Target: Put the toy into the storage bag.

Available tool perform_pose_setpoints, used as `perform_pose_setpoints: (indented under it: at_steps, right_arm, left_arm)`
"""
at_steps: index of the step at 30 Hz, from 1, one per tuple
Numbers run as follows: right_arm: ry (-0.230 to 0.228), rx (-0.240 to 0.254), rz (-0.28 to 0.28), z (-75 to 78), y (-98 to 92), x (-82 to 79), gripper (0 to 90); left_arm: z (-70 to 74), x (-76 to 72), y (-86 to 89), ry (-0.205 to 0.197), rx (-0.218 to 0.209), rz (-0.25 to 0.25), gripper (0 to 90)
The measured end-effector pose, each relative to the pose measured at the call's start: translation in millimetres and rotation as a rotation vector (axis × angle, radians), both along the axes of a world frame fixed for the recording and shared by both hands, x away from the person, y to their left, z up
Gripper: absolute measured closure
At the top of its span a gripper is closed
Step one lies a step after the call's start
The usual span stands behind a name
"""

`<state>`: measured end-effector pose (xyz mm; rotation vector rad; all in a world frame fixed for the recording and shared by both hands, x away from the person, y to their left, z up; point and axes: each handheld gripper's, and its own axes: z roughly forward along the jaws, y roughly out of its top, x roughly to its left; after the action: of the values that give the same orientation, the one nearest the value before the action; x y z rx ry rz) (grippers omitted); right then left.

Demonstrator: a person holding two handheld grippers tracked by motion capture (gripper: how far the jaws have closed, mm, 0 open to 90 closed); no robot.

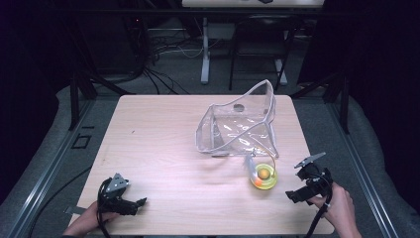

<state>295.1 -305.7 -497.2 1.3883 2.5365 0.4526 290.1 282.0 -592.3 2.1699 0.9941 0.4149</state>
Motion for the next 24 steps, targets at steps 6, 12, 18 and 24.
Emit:
perform_pose_setpoints:
  at_steps: [6,12,18,24]
  right_arm:
    - [0.014,-0.017,0.027,2.9,7.2,5.2,0.3]
    - [-0.001,0.010,0.022,7.2,14.1,9.2,0.0]
    - [0.004,-0.011,0.047,12.5,17.8,12.9,0.0]
    - [-0.011,0.002,0.053,19.1,22.0,15.5,0.0]
  left_arm:
    - [0.0,0.0,0.0,0.001,-0.001,0.000,0.0]
    - [0.0,0.0,0.0,0.000,0.000,0.000,0.0]
    - [-0.1,0.0,-0.1,0.001,-0.001,0.000,0.0]
    - [0.0,0.0,0.0,0.000,0.000,0.000,0.0]
